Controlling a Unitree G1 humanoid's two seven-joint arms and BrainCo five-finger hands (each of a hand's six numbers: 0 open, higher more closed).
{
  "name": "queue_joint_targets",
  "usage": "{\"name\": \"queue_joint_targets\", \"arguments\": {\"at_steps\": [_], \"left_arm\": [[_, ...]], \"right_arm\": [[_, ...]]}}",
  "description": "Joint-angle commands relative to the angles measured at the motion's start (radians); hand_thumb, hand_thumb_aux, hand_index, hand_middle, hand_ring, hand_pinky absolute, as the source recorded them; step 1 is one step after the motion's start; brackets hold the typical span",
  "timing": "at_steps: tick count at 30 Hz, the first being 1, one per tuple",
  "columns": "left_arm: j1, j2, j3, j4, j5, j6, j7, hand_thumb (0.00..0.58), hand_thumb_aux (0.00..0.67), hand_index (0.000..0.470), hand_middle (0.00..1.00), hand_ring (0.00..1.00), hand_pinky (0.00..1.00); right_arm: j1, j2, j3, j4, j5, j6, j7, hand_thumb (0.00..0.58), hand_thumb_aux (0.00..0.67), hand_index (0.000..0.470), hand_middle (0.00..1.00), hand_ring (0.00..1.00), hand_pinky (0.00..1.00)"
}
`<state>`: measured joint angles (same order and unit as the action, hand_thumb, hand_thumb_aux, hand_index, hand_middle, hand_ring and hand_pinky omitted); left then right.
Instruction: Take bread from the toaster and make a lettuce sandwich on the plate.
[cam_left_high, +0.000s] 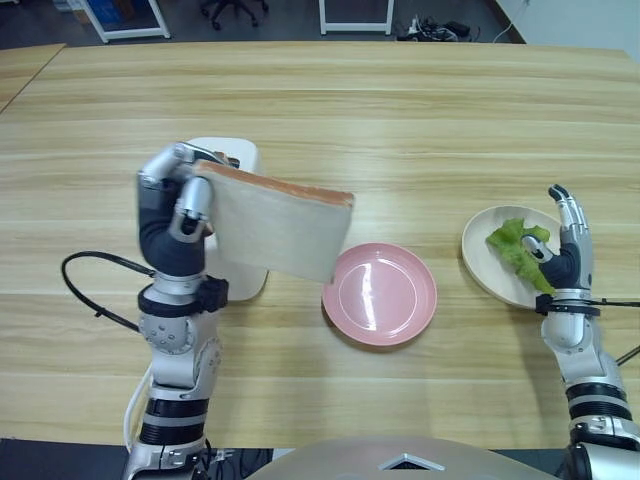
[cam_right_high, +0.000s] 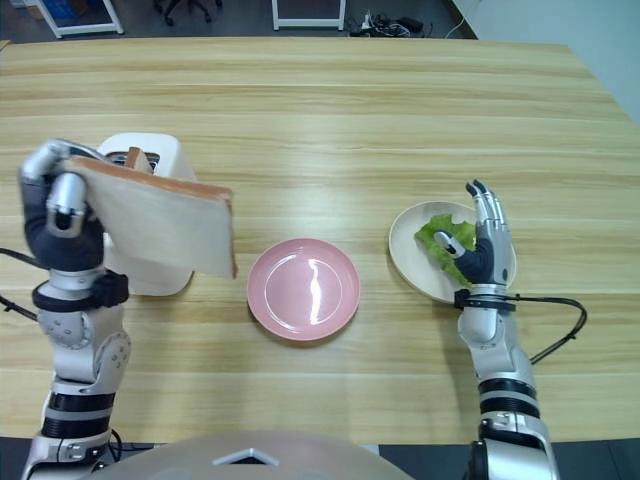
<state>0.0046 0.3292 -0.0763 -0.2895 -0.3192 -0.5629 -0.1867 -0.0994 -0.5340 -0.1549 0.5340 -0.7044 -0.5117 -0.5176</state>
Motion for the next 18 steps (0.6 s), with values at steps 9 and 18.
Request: {"name": "queue_joint_targets", "arguments": {"at_steps": [9, 18], "left_arm": [[-0.233, -0.267, -0.197, 0.602, 0.350, 0.142, 0.028, 0.580, 0.670, 0.470, 1.00, 1.00, 1.00], [-0.333, -0.300, -0.204, 0.912, 0.460, 0.111, 0.045, 0.580, 0.670, 0.470, 0.96, 0.96, 0.96]], "right_arm": [[0.010, -0.139, 0.173, 0.049, -0.140, 0.287, -0.014, 0.000, 0.000, 0.000, 0.00, 0.00, 0.00], [-0.047, -0.127, 0.306, 0.166, -0.144, 0.319, -0.032, 0.187, 0.118, 0.083, 0.00, 0.00, 0.00]]}}
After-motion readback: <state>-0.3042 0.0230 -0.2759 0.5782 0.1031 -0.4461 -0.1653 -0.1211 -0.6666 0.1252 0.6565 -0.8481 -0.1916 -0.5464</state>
